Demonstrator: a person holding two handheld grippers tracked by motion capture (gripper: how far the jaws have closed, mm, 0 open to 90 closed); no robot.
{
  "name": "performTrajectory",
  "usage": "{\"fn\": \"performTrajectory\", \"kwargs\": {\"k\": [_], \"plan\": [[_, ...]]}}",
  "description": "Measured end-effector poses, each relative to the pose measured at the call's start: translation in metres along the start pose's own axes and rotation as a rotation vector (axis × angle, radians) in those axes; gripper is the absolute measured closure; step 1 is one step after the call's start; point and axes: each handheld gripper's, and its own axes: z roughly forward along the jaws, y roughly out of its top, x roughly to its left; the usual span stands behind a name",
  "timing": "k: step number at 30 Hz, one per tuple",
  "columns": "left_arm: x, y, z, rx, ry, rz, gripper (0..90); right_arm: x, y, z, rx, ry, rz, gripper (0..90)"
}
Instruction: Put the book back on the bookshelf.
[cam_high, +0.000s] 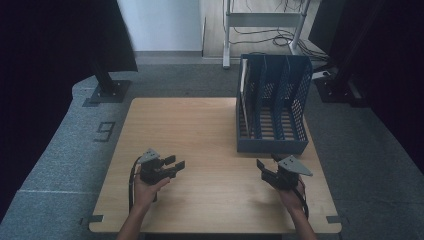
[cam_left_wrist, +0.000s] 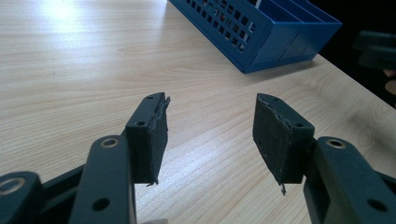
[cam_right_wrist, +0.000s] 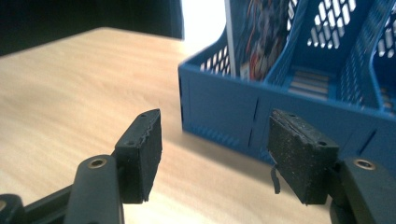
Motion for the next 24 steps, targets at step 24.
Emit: {"fn": "performTrajectory", "kwargs": {"k": [24], "plan": [[-0.004, -0.001, 0.004, 0.016, -0.01, 0.015, 44.8, -0.013, -0.038, 0.005, 0.142, 0.006, 0.014, 34.3]]}}
